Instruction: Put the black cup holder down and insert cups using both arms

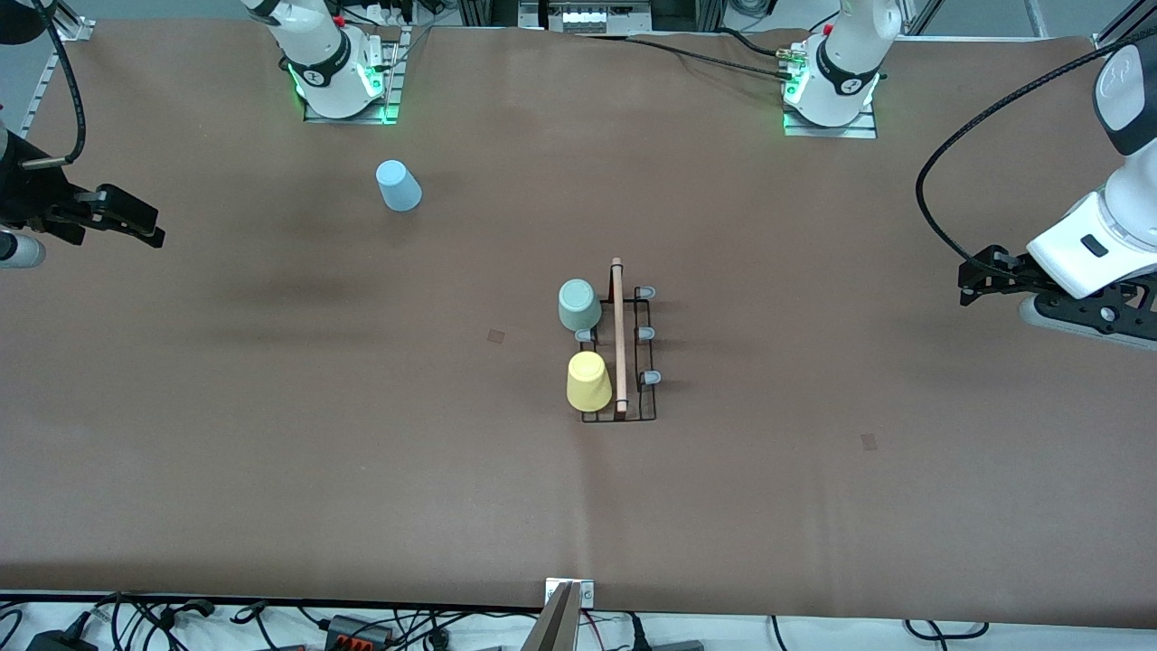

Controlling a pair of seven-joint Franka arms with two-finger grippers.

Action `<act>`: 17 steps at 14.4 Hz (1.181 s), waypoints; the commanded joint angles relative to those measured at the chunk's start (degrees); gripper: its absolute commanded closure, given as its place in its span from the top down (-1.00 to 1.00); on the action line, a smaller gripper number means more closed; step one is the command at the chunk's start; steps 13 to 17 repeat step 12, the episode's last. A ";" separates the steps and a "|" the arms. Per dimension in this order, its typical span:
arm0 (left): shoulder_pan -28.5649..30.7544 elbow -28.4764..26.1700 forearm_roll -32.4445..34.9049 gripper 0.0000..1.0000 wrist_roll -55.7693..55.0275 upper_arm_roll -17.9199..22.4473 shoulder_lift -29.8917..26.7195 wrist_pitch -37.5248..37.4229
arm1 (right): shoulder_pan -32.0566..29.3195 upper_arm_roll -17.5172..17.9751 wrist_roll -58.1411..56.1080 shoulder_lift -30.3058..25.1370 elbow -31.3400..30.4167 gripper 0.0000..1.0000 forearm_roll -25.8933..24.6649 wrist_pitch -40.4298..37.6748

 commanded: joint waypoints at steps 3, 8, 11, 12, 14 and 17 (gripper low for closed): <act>0.40 1.42 -0.84 1.00 1.28 -0.20 0.48 -0.85 | 0.92 -1.83 -1.30 -0.98 -1.15 1.00 0.79 0.24; 0.32 1.51 -0.84 1.00 1.28 -0.20 0.48 -0.94 | 1.19 -1.92 -1.21 -1.33 -1.67 1.00 0.70 0.06; 0.40 1.42 -0.84 1.00 1.28 -0.28 0.48 -0.94 | 1.19 -1.92 -0.60 -1.59 -2.29 1.00 0.70 0.23; 0.40 1.42 -0.84 1.00 1.28 -0.28 0.48 -0.94 | 1.19 -1.92 -0.51 -1.85 -2.55 1.00 0.79 0.23; 0.40 1.42 -0.84 1.00 1.28 -0.28 0.48 -0.94 | 1.19 -1.92 -0.51 -1.85 -2.55 1.00 0.79 0.23; 0.40 1.42 -0.84 1.00 1.28 -0.28 0.48 -0.94 | 1.19 -1.92 -0.51 -1.85 -2.55 1.00 0.79 0.23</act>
